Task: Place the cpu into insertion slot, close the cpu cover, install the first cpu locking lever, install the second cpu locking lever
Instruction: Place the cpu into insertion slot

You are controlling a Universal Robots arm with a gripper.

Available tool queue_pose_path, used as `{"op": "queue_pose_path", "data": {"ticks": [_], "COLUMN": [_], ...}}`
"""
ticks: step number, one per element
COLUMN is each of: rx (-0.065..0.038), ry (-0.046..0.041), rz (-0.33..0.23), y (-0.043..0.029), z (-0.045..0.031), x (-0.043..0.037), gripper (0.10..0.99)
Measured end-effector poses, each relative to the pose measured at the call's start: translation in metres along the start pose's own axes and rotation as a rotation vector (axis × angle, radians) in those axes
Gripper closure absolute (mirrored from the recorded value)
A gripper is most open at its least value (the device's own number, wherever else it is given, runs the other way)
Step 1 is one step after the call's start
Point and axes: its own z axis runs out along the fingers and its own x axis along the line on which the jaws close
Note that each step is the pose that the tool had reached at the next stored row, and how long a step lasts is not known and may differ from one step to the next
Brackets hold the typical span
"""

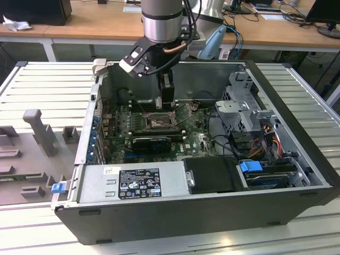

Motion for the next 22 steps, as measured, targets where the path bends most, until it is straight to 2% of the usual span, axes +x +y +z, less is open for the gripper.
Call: {"op": "queue_pose_path", "data": {"ticks": [3,11,15,19,22], "rx": [0.0,0.0,0.0,0.001,0.0], "ry": [-0.0001,0.0,-0.0004,-0.0007,-0.0016], "rz": [0.0,0.0,0.0,0.002,0.011], "y": [-0.0014,-0.006,-0.0096,-0.0117,-0.013], "z": [0.0045,0.0091,0.0174,0.0302,0.0371], "x": [-0.0001,0.0,0.0003,0.0042,0.0046], "gripper": [0.557,0.557,0.557,0.557,0.557]}}
